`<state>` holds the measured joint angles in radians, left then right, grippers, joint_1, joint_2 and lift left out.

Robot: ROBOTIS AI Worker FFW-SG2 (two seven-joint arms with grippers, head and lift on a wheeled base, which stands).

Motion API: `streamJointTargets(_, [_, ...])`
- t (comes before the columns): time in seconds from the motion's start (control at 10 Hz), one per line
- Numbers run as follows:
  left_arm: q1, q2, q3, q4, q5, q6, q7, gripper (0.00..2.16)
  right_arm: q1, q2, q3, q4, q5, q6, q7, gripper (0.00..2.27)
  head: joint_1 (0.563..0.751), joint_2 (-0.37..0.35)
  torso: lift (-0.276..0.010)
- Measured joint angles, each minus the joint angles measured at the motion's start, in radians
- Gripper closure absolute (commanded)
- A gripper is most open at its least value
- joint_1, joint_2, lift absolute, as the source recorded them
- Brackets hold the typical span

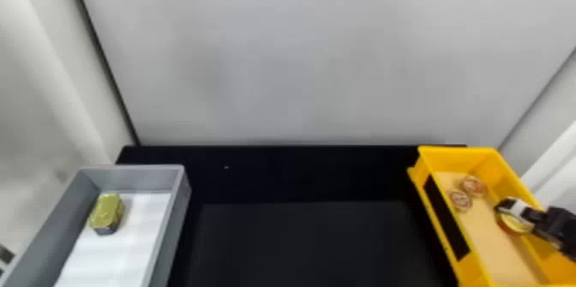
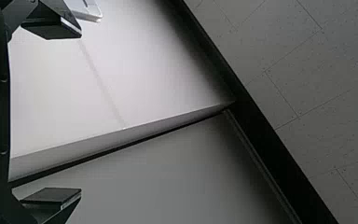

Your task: Pick up the round yellow can and place it in the yellow rectangular box

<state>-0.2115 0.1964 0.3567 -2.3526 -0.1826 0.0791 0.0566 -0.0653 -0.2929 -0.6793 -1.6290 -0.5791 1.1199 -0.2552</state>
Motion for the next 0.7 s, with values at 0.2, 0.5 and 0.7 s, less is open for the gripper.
streamJointTargets(0.2, [0.003, -0.001, 0.002, -0.001, 0.000, 0.001, 0.000, 0.09, 0.010, 0.001, 0.003, 0.043, -0.021, -0.050, -0.002, 0.65, 0.694, -0.078, -0.002])
streamJointTargets(0.5, [0.004, -0.004, 0.003, -0.002, 0.000, 0.001, 0.000, 0.09, 0.018, 0.008, 0.021, 0.115, -0.047, -0.135, 0.001, 0.65, 0.694, -0.078, -0.002])
streamJointTargets(0.7, [0.005, -0.007, 0.002, -0.003, 0.000, 0.000, 0.000, 0.09, 0.022, 0.013, 0.038, 0.153, -0.060, -0.172, -0.001, 0.65, 0.694, -0.078, -0.002])
